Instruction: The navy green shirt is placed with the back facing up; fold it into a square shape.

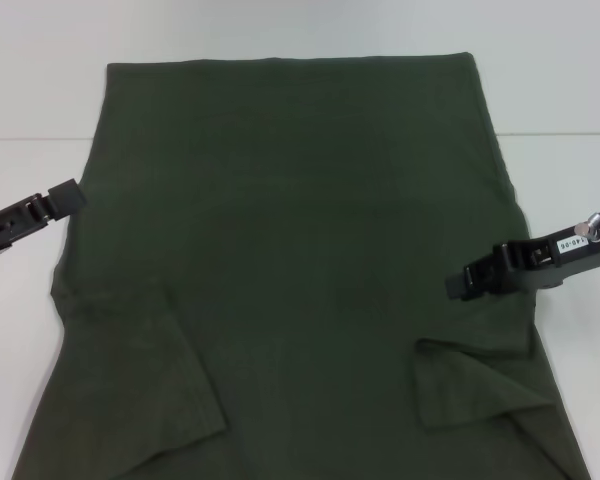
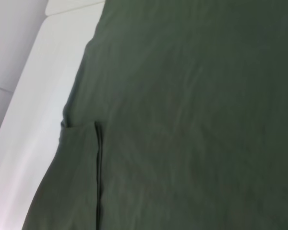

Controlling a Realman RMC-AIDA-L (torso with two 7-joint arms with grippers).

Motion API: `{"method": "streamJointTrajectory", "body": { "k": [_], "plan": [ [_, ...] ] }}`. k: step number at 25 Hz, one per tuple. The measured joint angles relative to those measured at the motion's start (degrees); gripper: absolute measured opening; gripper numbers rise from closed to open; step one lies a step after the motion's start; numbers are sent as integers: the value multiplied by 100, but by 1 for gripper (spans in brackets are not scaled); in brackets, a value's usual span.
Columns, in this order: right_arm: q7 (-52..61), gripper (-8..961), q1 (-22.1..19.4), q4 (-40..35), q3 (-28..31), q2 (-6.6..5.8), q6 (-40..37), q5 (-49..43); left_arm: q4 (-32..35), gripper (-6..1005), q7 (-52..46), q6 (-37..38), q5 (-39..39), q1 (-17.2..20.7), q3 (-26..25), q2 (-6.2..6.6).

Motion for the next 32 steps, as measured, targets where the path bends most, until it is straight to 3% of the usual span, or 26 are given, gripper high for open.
{"method": "streamJointTrajectory", "body": {
  "k": [1,8,12,14,18,23,32],
  "plan": [
    [1,60,0,21,-17,-6,3,-6,0,729,0,0,-1,0,-1,0],
    [-105,358,-61,-22,-7,-77,-99,465,0,723,-79,17,-29,2,0,26],
    [-236,519,-130,-42,-5,-227,-131,900,37,720,-689,175,166,127,230,269],
    [-245,534,-142,-85,-4,-311,-108,1035,61,718,-1160,426,458,233,368,444],
    [-232,565,-141,-278,-5,-373,-43,1093,221,715,-1673,1026,1176,469,369,604],
    [-236,580,-151,-406,-6,-365,59,1096,589,711,-2012,1112,1913,888,284,544],
    [-248,581,-165,-410,-58,-328,97,1092,832,704,-2140,1078,2729,1251,-96,499]
  ]
}}
